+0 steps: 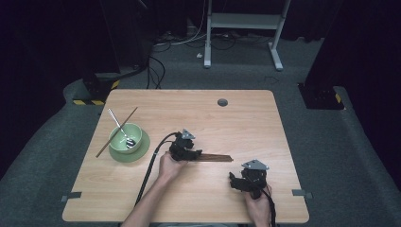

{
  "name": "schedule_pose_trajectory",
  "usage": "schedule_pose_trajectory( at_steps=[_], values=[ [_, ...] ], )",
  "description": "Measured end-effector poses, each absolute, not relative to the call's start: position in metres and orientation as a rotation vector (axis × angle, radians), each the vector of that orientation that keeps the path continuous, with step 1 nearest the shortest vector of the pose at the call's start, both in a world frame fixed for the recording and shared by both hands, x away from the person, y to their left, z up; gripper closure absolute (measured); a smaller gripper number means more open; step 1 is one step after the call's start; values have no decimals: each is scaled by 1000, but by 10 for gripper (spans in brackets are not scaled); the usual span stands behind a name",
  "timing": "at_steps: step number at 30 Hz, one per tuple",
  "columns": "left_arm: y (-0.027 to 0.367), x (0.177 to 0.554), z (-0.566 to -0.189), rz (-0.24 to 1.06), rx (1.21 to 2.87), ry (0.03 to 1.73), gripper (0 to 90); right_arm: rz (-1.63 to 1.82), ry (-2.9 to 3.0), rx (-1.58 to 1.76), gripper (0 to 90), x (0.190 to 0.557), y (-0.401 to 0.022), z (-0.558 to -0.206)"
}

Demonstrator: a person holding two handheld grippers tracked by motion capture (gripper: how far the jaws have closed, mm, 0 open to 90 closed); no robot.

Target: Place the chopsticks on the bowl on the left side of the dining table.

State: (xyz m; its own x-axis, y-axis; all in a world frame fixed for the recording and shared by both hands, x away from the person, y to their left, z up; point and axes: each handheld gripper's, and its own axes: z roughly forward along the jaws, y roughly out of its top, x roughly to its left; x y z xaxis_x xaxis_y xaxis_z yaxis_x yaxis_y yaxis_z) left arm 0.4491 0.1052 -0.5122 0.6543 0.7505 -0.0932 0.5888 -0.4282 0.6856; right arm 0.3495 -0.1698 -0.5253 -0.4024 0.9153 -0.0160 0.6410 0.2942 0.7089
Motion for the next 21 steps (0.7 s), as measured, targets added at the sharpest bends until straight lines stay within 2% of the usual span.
schedule_pose_trajectory(
  at_steps=[21],
  values=[
    [111, 454, -513, 321, 2163, 1062, 546, 879, 2148, 1393, 142, 350, -169, -525]
  ],
)
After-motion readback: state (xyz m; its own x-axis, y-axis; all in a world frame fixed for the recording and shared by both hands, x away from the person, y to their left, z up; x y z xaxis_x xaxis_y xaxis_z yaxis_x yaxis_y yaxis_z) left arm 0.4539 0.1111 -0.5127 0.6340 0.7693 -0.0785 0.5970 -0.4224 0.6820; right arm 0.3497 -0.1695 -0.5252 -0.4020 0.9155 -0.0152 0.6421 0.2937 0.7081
